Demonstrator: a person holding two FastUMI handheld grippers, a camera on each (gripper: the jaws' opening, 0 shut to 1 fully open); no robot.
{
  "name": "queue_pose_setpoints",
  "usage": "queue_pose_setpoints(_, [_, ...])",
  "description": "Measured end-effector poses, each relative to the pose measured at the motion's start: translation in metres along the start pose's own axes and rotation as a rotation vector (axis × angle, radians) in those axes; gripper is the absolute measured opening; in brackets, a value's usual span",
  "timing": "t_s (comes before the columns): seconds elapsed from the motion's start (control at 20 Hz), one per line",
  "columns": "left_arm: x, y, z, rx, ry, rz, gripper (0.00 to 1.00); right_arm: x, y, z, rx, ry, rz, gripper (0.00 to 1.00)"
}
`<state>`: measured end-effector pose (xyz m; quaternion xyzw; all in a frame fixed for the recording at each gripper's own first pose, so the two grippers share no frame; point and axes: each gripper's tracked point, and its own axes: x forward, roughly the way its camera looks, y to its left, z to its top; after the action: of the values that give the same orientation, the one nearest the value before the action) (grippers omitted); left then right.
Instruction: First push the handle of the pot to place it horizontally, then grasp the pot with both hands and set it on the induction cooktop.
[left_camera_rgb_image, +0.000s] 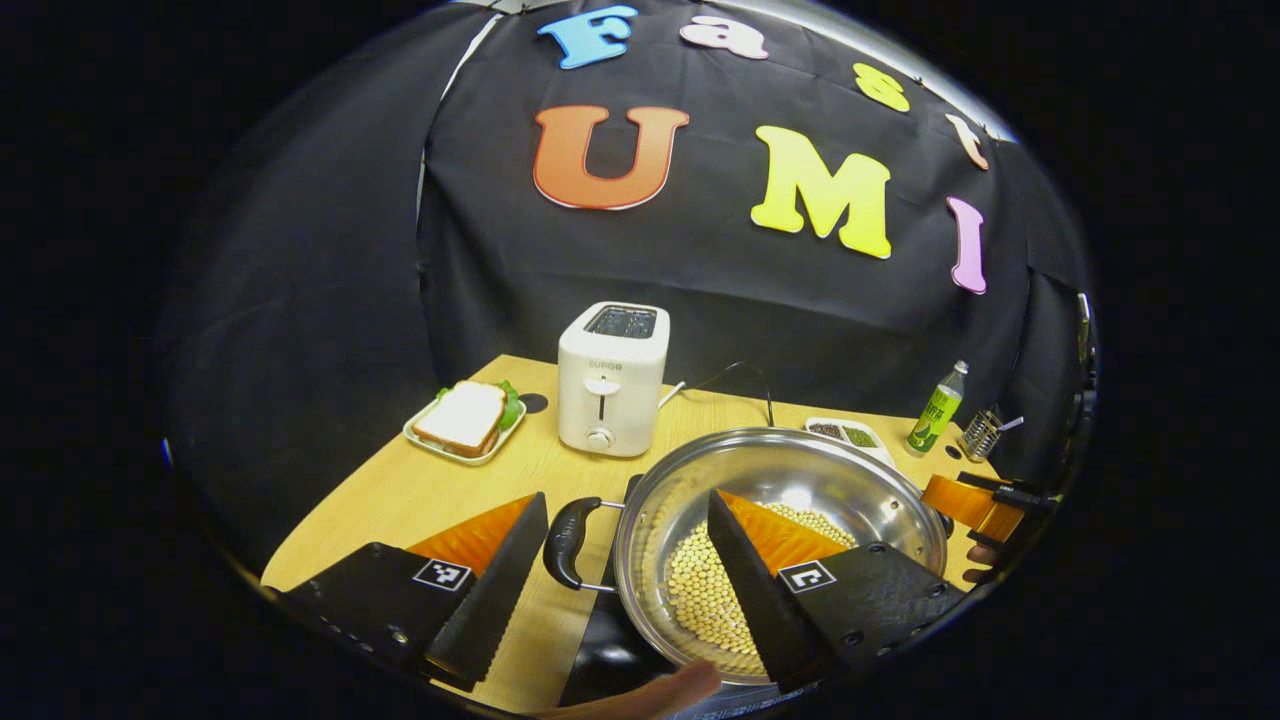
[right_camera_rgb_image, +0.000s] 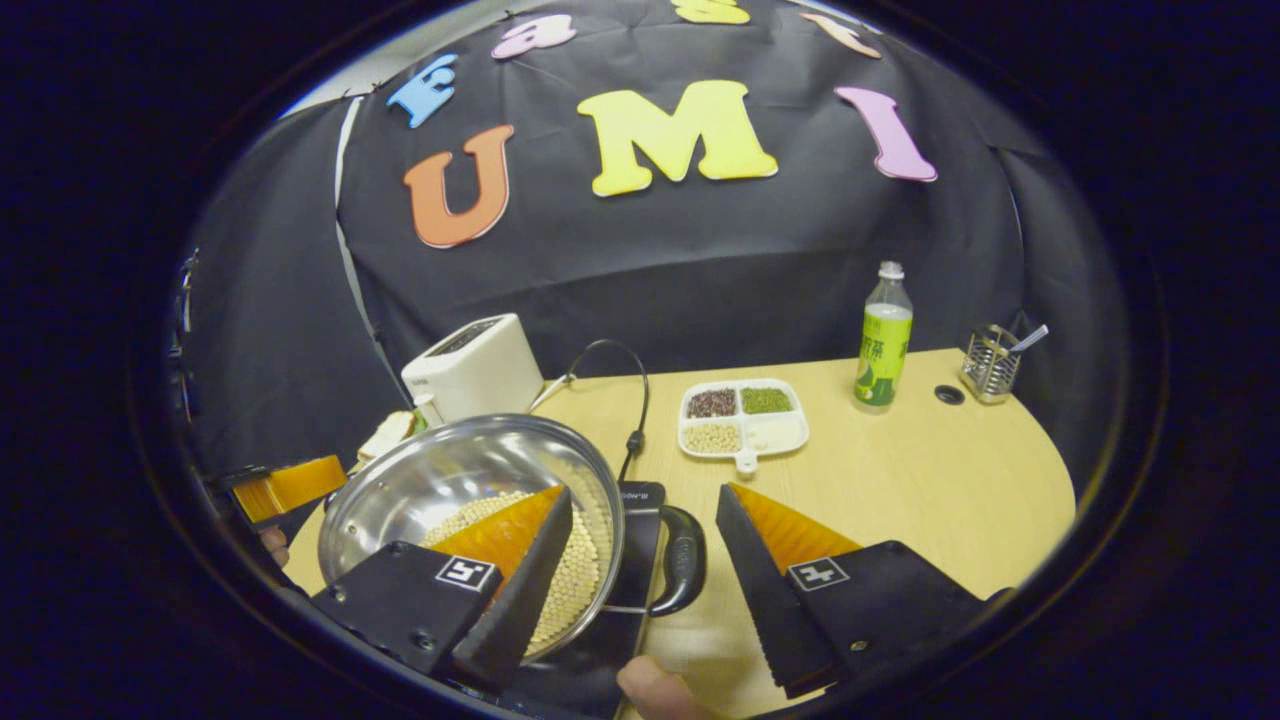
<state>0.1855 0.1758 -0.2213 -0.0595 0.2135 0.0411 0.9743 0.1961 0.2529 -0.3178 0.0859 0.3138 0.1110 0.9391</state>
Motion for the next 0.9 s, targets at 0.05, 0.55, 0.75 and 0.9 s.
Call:
queue_pose_setpoints(0.05, [-0.009, -0.005, 0.004, 0.014, -0.014, 0.007, 0.95, -0.01, -0.001, 0.001, 0.002, -0.011, 0.004, 0.94])
queue_pose_setpoints(0.55, [-0.099, -0.076, 0.016, 0.081, -0.139, 0.001, 0.96, -0.124, -0.06, 0.006, 0.004, -0.137, -0.015, 0.95])
queue_pose_setpoints(0.75, [-0.142, -0.112, 0.022, 0.139, -0.197, -0.011, 0.96, -0.182, -0.091, 0.012, -0.014, -0.216, -0.07, 0.96])
queue_pose_setpoints(0.9, [-0.174, -0.125, 0.027, 0.174, -0.234, 0.014, 0.95, -0.226, -0.105, 0.019, -0.029, -0.263, -0.086, 0.98])
